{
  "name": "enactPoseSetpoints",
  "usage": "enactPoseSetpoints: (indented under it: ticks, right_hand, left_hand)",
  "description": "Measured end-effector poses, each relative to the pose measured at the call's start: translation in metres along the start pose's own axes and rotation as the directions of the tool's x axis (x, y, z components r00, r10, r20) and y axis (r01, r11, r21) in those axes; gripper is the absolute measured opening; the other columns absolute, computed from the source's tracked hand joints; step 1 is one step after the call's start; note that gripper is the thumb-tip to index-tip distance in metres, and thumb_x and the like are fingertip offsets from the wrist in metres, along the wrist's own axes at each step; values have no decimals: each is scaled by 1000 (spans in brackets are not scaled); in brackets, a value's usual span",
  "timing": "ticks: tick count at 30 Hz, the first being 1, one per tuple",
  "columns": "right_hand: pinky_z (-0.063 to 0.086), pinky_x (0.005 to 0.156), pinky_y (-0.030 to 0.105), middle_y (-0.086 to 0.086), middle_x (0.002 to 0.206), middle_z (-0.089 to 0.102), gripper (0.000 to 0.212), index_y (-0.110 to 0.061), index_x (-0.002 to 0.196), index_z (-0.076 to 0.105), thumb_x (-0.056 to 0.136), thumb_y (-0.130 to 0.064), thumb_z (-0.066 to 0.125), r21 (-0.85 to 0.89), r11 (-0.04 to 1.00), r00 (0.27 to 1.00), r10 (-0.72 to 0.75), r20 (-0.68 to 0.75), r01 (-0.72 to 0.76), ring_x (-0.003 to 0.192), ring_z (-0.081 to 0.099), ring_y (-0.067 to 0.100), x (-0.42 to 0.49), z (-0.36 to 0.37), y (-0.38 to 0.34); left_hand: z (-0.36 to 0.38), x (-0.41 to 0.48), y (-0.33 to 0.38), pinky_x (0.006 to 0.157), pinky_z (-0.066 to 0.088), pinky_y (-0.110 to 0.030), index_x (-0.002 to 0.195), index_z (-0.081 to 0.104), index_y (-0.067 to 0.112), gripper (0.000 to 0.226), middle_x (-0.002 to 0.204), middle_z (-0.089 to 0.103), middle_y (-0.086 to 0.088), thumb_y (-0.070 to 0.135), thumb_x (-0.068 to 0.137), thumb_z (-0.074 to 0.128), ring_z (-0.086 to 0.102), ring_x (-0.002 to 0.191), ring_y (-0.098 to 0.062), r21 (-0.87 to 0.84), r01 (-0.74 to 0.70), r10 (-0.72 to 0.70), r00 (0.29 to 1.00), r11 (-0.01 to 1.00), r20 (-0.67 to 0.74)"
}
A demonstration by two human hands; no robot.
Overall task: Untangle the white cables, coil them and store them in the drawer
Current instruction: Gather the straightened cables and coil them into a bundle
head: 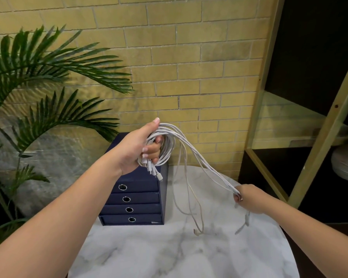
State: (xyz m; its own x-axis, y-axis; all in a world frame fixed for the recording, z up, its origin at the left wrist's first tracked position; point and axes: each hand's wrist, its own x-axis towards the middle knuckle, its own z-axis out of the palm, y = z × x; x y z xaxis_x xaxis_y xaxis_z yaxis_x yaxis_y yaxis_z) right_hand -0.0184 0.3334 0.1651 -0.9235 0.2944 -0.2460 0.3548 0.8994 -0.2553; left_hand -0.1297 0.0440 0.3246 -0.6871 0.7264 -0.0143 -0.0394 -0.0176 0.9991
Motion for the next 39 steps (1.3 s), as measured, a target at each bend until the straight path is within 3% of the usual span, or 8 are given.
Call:
enactPoseSetpoints:
  ticks: [3, 7, 12, 15, 19, 26, 33, 39]
  right_hand:
    - [46, 77, 18, -5, 95, 58, 18, -27, 88, 57, 83, -17, 70, 78, 997, 997, -28, 71, 23, 89, 55, 13, -2, 0, 1]
    - [34, 110, 35, -11, 138, 34, 88, -31, 142, 28, 71, -38, 79, 305, 942, 967, -198, 159, 142, 130, 35, 14, -15, -30, -25]
    - [26, 112, 30, -12, 146, 31, 109, -38, 147, 12, 62, -53, 78, 542, 690, 870, -453, -194, 480, 134, 30, 4, -37, -71, -92]
    - [37, 102, 22, -7, 136, 48, 89, -30, 143, 25, 71, -43, 75, 539, 642, 832, -495, -251, 545, 124, 45, 3, -36, -82, -114]
    - [49, 69, 25, -1, 82, 58, 25, -5, 109, 50, 91, -19, 61, 607, 575, 811, -541, -221, 549, 71, 59, 12, -34, -89, -117]
    - [28, 45, 21, -4, 54, 36, 28, -14, 77, 48, 97, -34, 44, 776, 409, 821, -521, -234, 481, 46, 31, 8, -37, -102, -119]
    - [30, 46, 22, 1, 65, 47, 27, -13, 88, 49, 84, -38, 60, 698, 441, 800, -501, -330, 564, 55, 39, 12, -37, -98, -109]
    - [45, 48, 28, -5, 69, 55, 15, -15, 90, 50, 92, -27, 58, 403, 585, 708, -530, -467, 704, 49, 51, 16, -42, -93, -105]
  left_hand:
    - [2, 0, 0, 51, 38, -28, 64, 44, 14, 51, 39, 25, 5, 51, 99, 35, 25, 35, -12, 4, 10, -10, 1000, 1000, 9]
    - [8, 1, -9, 53, 38, -30, 62, 46, 15, 52, 40, 26, 5, 51, 98, 37, 26, 36, -13, 43, 42, -43, 999, 998, 25]
    - [24, 4, -25, 54, 39, -30, 62, 48, 15, 51, 40, 27, 5, 51, 97, 38, 26, 35, -12, 95, 88, -93, 995, 992, 46]
    - [31, 3, -28, 53, 38, -30, 64, 47, 14, 50, 40, 27, 5, 51, 97, 39, 25, 36, -12, 121, 108, -113, 993, 987, 43]
    - [28, -2, -26, 53, 37, -30, 63, 46, 14, 50, 41, 25, 4, 58, 88, 44, 23, 36, -13, 155, 112, -118, 993, 982, 31]
    - [18, -9, -25, 51, 37, -28, 64, 45, 14, 54, 42, 24, 4, 63, 87, 42, 23, 37, -12, 189, 151, -168, 983, 970, 75]
    - [23, -10, -26, 51, 38, -27, 65, 44, 13, 54, 41, 24, 3, 60, 92, 37, 23, 36, -12, 193, 165, -188, 976, 967, 108]
    - [24, -10, -25, 53, 37, -28, 65, 44, 14, 55, 43, 23, 3, 64, 88, 39, 22, 38, -12, 187, 192, -214, 971, 963, 107]
